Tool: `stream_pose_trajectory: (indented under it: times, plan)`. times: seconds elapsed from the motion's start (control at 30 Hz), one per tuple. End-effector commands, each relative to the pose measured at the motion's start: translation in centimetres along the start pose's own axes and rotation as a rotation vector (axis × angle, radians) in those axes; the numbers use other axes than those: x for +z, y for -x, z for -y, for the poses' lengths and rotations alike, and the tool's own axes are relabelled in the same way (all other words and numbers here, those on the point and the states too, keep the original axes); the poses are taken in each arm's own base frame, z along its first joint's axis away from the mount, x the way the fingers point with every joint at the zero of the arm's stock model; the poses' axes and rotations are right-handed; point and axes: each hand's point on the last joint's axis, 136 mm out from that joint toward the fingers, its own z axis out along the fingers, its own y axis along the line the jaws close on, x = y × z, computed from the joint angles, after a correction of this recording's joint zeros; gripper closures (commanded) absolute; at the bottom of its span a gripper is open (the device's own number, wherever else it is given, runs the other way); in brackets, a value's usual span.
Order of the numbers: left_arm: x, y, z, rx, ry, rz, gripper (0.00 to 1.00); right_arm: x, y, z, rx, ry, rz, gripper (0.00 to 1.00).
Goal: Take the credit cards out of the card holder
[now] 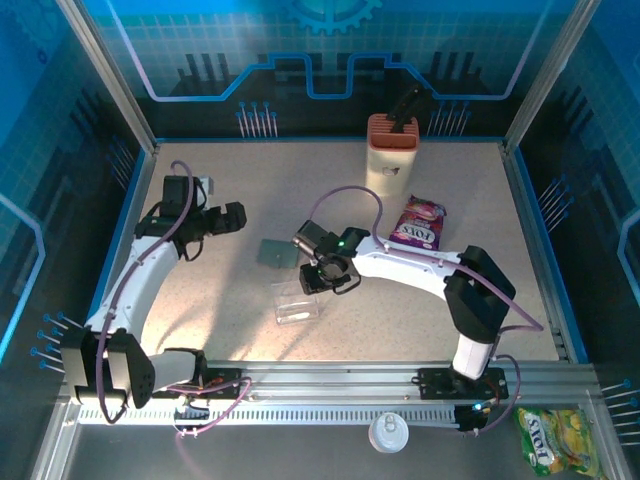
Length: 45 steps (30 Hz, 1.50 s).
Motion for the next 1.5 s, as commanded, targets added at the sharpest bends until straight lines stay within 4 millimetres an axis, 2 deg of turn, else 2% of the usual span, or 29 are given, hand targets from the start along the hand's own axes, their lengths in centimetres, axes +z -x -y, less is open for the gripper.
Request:
stream_pose_trajectory:
  times: [0.0, 0.3, 0.87, 1.2, 1.3, 1.47]
  plan:
    - [0.0, 0.2, 0.4, -0.029, -0.027, -0.012, 0.01, 0.5, -0.1, 0.4, 0.038, -0.062, -0.02, 0.64]
    - [-0.4, 0.5, 0.6, -0.035, -0.037, 0.016, 0.01, 1.4, 0.6, 0.2, 0.075, -0.087, -0.022, 0.7]
    - [0.0, 0.3, 0.5, -0.039, -0.035, -0.002, 0.01, 2.6, 0.3, 0.1, 0.101, -0.084, -0.034, 0.85]
    - [-0.1, 0.4, 0.6, -0.036, -0.046, 0.012, 0.01, 0.9, 0.9, 0.6, 0.107, -0.102, 0.01, 0.91]
    - [-0.1, 0.4, 0.6, -0.039, -0.046, 0.016, 0.01, -0.2, 1.1, 1.1, 0.107, -0.114, 0.038, 0.91]
    - [-0.1, 0.5, 0.6, -0.036, -0.045, 0.018, 0.01, -1.8, 2.2, 3.1, 0.127, -0.122, 0.064, 0.91]
